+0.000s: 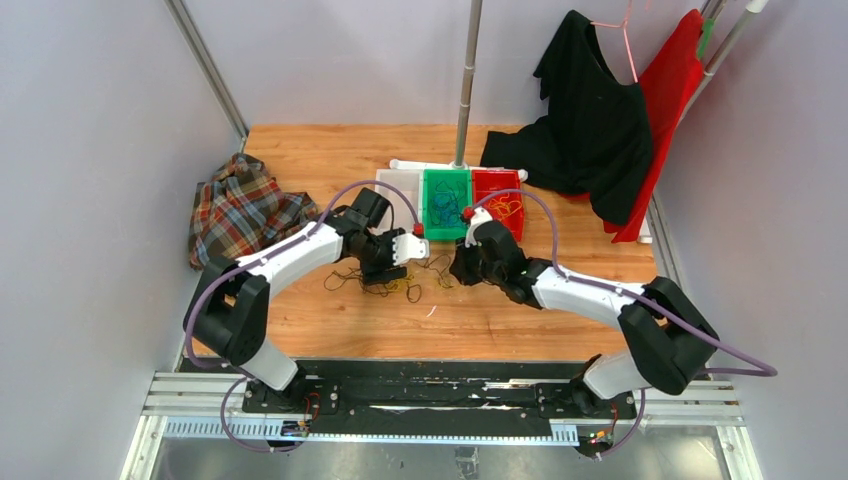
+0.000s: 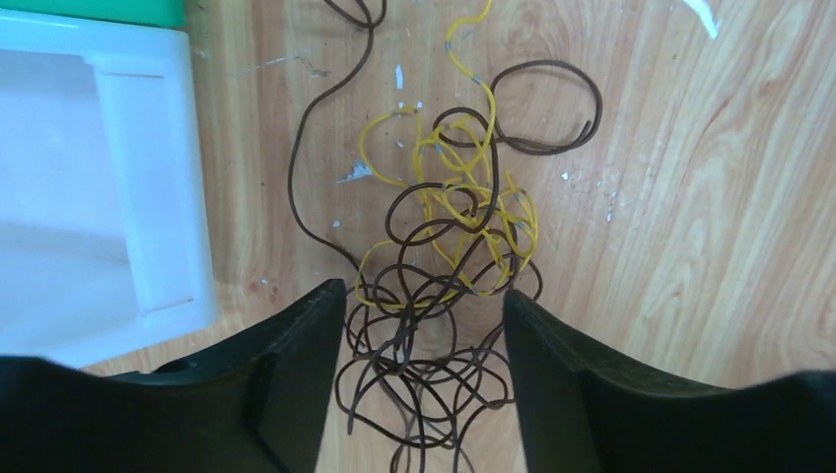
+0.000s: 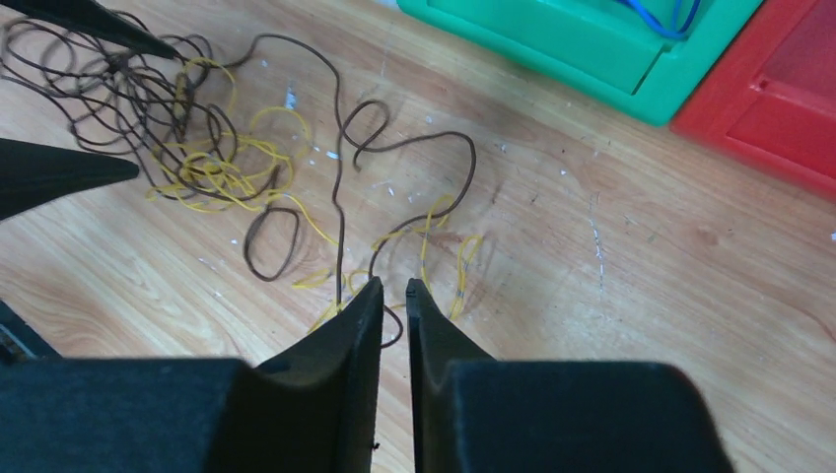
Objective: Untangle the cables
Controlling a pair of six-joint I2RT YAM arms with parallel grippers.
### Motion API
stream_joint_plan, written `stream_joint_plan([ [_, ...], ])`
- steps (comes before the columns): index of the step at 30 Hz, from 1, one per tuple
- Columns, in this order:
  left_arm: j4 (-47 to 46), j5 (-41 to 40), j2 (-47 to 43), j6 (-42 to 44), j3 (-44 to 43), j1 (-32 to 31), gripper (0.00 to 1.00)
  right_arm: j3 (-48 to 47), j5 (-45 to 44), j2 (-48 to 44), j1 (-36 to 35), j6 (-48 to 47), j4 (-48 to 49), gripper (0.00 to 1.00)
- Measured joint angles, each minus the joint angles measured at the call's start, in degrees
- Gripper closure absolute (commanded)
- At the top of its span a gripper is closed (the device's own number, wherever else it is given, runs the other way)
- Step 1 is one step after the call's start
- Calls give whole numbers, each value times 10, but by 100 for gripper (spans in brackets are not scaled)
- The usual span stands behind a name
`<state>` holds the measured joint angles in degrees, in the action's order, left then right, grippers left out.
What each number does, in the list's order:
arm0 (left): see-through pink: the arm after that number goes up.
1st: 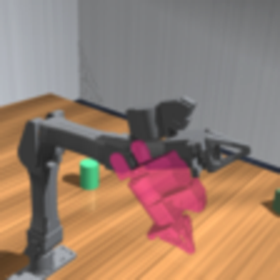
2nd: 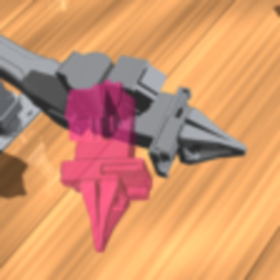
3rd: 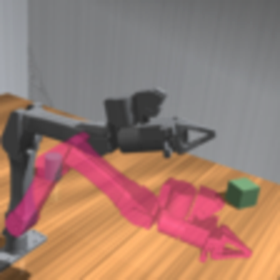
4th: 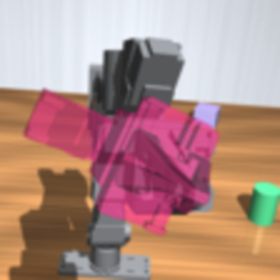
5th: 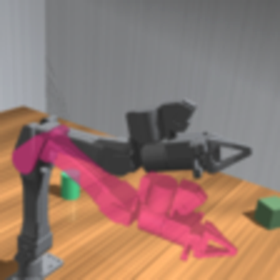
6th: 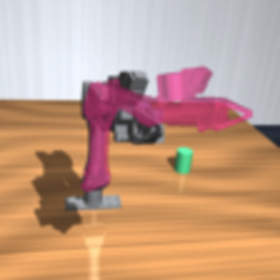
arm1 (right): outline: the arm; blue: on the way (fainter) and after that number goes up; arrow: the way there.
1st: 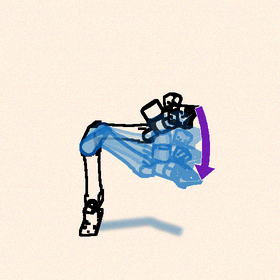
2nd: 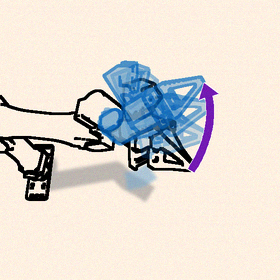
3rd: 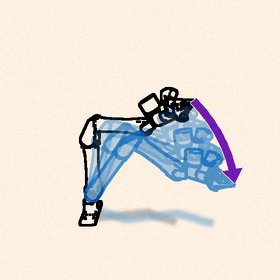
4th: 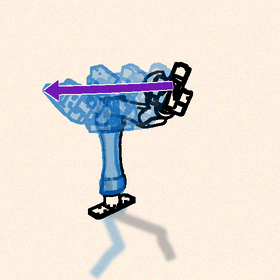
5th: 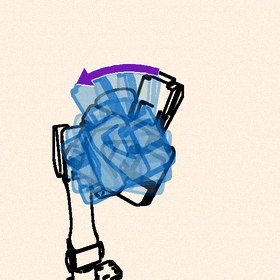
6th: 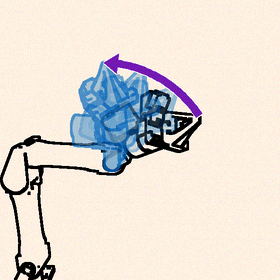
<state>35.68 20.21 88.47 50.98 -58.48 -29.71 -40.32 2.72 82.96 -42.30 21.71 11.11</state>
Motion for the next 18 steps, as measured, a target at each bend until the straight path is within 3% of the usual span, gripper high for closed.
stream_joint_plan([
  [3, -12, -5, 7, 22, 13, 0, 75, 1, -1, -21, 0, -11, 0, 65],
  [6, -24, -3, 5, 27, 26, 0, 97, 1, 7, -47, 0, -21, 8, 60],
  [10, -31, 11, -30, 24, 45, 0, 99, -5, 38, -50, 0, -22, 32, 46],
  [18, 25, 46, -100, 10, 35, 0, 100, -29, 123, 38, -5, -17, 77, 43],
])
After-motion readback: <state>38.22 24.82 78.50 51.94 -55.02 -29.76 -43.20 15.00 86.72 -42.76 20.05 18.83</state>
